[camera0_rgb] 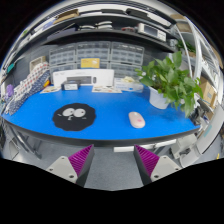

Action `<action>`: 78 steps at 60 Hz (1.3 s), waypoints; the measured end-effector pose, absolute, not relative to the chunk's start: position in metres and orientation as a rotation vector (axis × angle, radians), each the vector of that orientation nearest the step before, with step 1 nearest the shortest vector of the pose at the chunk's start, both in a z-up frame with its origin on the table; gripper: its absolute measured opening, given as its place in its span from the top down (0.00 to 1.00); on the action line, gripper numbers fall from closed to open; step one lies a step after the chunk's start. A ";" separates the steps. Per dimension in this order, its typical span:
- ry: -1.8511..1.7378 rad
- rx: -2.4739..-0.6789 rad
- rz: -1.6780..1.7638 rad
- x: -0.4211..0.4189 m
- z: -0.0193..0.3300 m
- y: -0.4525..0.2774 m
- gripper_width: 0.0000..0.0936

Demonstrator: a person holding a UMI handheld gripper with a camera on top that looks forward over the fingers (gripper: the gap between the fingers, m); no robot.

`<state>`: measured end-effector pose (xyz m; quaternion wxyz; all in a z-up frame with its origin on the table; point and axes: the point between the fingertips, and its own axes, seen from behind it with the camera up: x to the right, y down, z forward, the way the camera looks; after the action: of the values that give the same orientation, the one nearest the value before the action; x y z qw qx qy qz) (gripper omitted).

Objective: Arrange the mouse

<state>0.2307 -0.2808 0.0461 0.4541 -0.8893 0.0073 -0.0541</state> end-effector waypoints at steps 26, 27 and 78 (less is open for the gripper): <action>0.085 -2.252 -0.145 0.346 0.006 -0.143 0.15; 0.085 -2.251 -0.141 0.347 0.005 -0.138 0.15; 0.196 -2.200 -0.163 0.298 0.105 -0.083 0.66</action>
<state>0.2984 -0.0834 0.1051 0.4469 -0.8886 0.0791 -0.0658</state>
